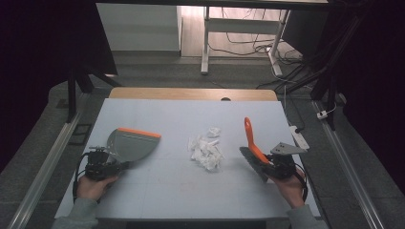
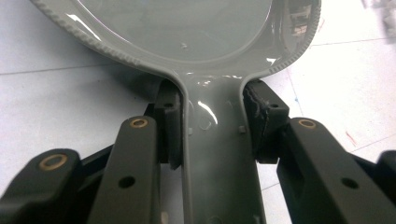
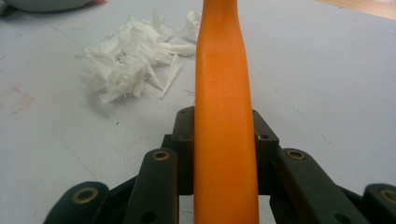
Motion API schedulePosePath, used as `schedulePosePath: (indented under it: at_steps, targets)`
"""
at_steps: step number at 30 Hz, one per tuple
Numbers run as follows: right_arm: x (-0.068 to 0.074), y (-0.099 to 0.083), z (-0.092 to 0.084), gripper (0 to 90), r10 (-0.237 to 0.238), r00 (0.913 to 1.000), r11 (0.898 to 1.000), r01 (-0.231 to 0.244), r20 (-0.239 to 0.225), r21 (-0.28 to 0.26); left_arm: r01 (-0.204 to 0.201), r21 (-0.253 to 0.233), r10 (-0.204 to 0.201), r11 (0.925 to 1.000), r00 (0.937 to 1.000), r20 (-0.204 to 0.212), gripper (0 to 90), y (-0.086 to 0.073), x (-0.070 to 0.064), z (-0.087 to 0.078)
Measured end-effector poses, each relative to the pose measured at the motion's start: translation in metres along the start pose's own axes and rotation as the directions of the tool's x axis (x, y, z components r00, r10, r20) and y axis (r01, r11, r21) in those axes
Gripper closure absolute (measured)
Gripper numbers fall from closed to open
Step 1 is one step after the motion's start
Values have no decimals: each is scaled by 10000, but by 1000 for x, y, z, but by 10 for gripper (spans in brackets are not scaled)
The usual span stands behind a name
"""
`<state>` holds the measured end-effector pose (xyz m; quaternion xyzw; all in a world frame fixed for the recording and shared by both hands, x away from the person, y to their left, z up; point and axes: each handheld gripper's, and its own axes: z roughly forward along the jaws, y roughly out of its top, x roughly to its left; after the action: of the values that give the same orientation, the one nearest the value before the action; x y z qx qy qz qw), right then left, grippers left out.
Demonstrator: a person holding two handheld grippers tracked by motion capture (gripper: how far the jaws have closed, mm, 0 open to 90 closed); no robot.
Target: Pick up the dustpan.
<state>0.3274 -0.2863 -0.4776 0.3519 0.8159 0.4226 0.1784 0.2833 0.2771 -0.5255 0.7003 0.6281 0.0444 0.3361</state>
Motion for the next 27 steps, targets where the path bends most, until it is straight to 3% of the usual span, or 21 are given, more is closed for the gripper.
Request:
schedulePosePath:
  at_steps: [12,16,27]
  targets:
    - [0,0,0,698,19,10000,10000,-19,43,-13,-387,-640,407,9972,9987,312,620,1,5,-10]
    - [-1,1,-2,698,98,9999,9999,-98,30,-97,-742,-1045,800,9918,9954,527,619,1,4,-15]
    - [-1,2,-4,698,158,9999,9996,-157,36,-246,-1425,-1488,1557,9786,9845,809,619,4,4,-28]
